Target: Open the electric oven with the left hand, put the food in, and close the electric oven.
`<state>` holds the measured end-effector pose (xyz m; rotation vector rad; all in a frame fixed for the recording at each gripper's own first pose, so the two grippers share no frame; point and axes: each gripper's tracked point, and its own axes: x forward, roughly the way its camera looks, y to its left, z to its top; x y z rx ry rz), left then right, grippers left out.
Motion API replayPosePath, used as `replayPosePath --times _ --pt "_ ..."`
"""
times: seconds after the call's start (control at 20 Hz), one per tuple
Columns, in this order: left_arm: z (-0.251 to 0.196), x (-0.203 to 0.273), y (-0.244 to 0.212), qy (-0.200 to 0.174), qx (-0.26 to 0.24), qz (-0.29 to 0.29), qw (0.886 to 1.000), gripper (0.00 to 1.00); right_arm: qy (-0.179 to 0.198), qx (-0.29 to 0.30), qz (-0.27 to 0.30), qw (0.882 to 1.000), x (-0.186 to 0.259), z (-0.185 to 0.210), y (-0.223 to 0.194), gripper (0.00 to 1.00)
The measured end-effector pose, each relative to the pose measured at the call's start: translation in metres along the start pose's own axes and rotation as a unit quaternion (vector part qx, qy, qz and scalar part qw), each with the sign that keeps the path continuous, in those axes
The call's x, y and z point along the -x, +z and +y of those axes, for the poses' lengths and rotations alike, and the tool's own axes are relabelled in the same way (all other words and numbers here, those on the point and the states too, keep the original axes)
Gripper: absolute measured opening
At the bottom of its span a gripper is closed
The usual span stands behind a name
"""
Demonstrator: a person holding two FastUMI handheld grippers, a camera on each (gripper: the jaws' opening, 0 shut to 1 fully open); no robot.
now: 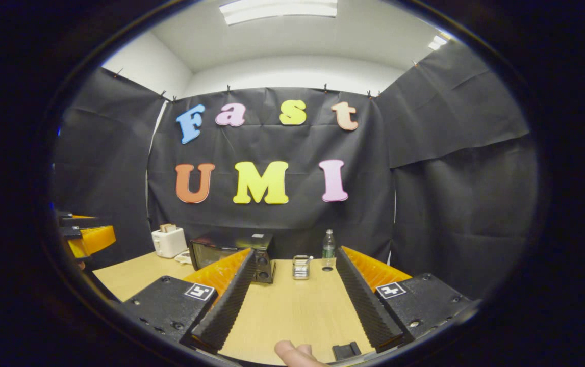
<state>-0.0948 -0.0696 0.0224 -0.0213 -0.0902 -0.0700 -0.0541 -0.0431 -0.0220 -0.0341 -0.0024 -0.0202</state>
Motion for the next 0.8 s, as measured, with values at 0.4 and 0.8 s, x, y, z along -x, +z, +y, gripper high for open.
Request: replayPosePath --times 0.4,0.8 --pt "-0.005 0.000 -0.011 -0.007 -0.003 0.008 1.000 0.96 -0.001 0.001 -0.008 1.000 0.011 -0.004 0.001 0.96" --pt "0.012 0.001 -0.019 0.016 0.006 0.016 1.000 0.96 0.003 0.000 -0.014 1.000 0.019 -0.001 0.004 0.96"
